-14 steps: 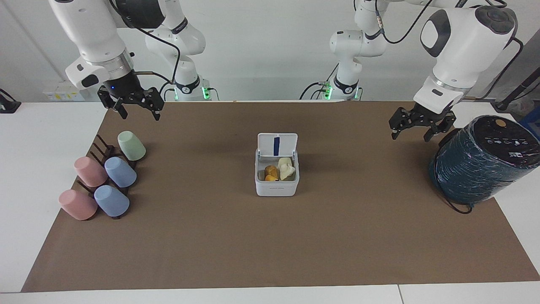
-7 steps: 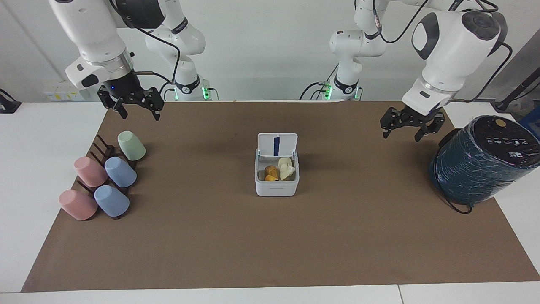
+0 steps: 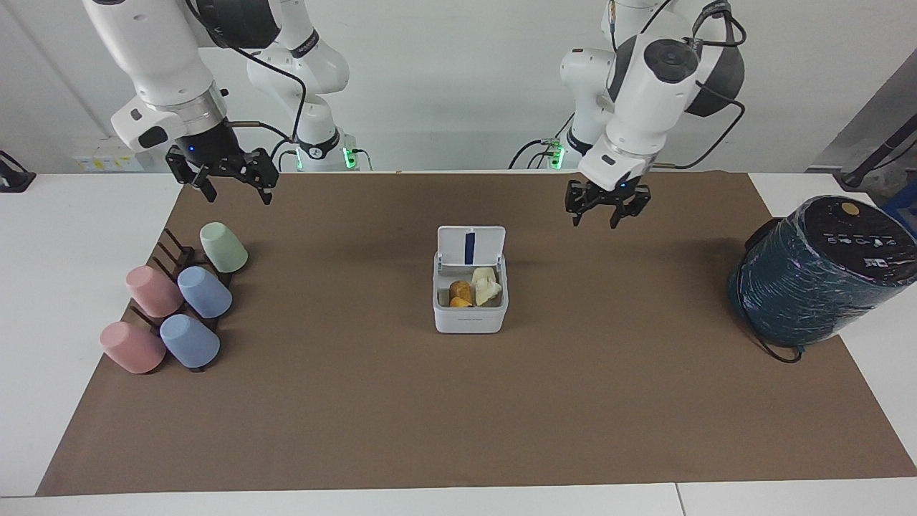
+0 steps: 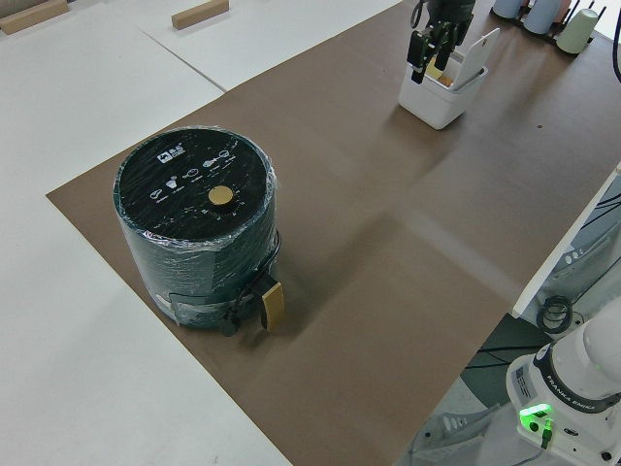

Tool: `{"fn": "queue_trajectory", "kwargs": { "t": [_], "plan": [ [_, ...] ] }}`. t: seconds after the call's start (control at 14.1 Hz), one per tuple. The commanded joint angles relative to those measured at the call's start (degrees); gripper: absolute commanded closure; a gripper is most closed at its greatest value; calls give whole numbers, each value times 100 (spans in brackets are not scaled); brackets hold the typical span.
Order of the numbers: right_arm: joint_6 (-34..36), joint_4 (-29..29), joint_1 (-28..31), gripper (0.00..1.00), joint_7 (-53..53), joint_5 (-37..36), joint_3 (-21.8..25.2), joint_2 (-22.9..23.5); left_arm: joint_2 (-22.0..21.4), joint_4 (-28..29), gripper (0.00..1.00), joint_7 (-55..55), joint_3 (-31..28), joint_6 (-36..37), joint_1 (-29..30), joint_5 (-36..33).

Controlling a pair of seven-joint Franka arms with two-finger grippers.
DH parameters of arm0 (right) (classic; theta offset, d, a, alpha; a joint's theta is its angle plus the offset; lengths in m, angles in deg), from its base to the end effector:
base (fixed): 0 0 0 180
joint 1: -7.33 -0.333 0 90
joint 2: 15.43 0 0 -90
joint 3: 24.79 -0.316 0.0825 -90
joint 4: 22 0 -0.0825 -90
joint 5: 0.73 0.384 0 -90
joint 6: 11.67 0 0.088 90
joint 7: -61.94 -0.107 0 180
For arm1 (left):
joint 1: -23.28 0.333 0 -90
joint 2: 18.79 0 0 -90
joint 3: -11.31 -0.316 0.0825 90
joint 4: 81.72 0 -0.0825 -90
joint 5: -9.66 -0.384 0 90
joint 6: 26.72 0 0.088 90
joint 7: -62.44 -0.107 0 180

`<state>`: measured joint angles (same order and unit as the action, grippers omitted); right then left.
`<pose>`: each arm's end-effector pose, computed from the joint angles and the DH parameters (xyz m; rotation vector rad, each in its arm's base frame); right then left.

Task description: Close trash can lid

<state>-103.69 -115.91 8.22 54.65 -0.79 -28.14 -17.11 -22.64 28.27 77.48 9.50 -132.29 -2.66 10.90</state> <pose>0.5472 0.0239 0.6114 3.1357 -0.1322 -0.0054 0.4921 -0.2219 0.5185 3.1141 -0.2384 -0.0267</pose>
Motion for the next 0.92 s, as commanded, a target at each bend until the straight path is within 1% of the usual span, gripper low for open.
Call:
{"fn": "queue_trajectory", "kwargs": {
  "t": [0.0,0.14,0.21,0.35,0.42,0.57,0.78,0.85],
  "plan": [
    [-9,-128,42,0,123,33,-17,-123,-354,488,49,717,-92,-350,-621,42],
    [-1,-119,42,0,123,33,-17,-123,-354,602,56,1227,-83,-508,-1051,42],
    [-9,-119,42,0,123,33,-17,-123,-354,681,57,1473,-83,-665,-1271,42],
    [-9,-119,42,0,123,33,-17,-123,-319,830,57,1948,-83,-1025,-1676,51],
    [-9,-119,42,0,123,33,-17,-123,-284,901,60,2185,-83,-1279,-1808,51],
    [-9,-119,42,0,123,33,-17,-123,-144,1007,66,2363,-83,-1920,-1880,51],
    [-9,-119,42,0,123,33,-17,-123,76,998,81,2346,-92,-2484,-1810,51],
    [-9,-119,42,0,123,33,-17,-123,155,989,83,2354,-92,-2738,-1783,51]
  ]
}}
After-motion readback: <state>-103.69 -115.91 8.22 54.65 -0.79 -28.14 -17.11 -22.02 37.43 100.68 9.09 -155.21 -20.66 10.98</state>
